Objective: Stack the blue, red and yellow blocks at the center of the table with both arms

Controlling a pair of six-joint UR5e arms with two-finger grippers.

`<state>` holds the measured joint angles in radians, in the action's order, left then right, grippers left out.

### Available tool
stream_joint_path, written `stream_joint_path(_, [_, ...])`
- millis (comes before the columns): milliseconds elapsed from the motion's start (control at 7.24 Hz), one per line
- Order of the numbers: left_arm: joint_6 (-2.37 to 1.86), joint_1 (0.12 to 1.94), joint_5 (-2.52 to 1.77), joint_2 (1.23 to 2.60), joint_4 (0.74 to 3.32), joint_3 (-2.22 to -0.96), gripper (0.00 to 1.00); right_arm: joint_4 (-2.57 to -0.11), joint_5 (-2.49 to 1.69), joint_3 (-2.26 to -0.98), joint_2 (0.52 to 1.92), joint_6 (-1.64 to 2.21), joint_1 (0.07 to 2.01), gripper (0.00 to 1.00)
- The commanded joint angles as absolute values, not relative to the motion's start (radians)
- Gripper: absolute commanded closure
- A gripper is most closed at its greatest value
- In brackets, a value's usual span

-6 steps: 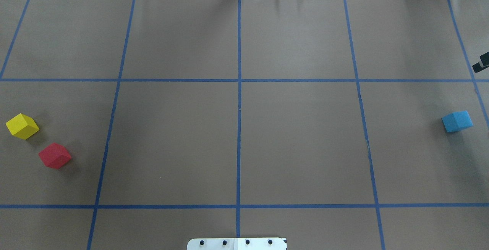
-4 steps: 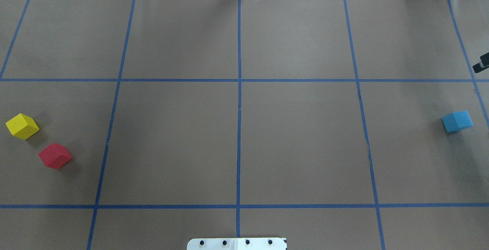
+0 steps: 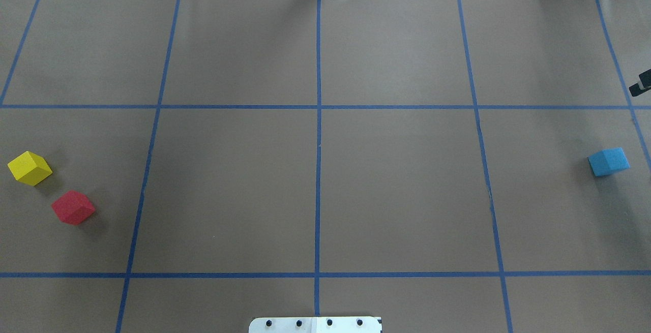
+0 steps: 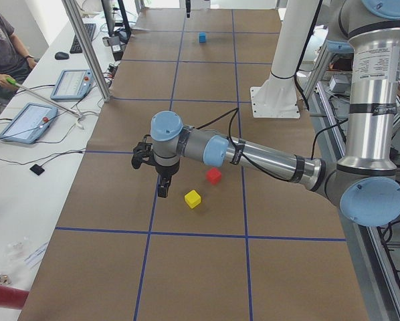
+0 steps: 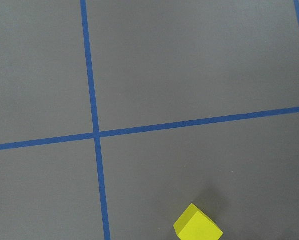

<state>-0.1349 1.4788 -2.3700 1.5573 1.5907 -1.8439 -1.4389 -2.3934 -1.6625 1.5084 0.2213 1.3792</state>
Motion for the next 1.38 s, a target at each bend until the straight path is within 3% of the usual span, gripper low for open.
stream_joint_path(0, [-0.133,1.479,-2.370,1.548,1.591,-1.839,0.00,-1.439,-2.396,-1.664,1.526,0.219,1.379,0.00])
stream_joint_path(690, [-0.137,1.480,-2.367,1.494,1.592,-1.882,0.00,-1.440,-2.391,-1.651,1.560,0.230,1.359,0.00])
stream_joint_path(1243, [-0.135,1.477,-2.373,1.489,1.594,-1.890,0.00,-1.270,-2.252,-1.612,1.608,0.385,1.177,0.00])
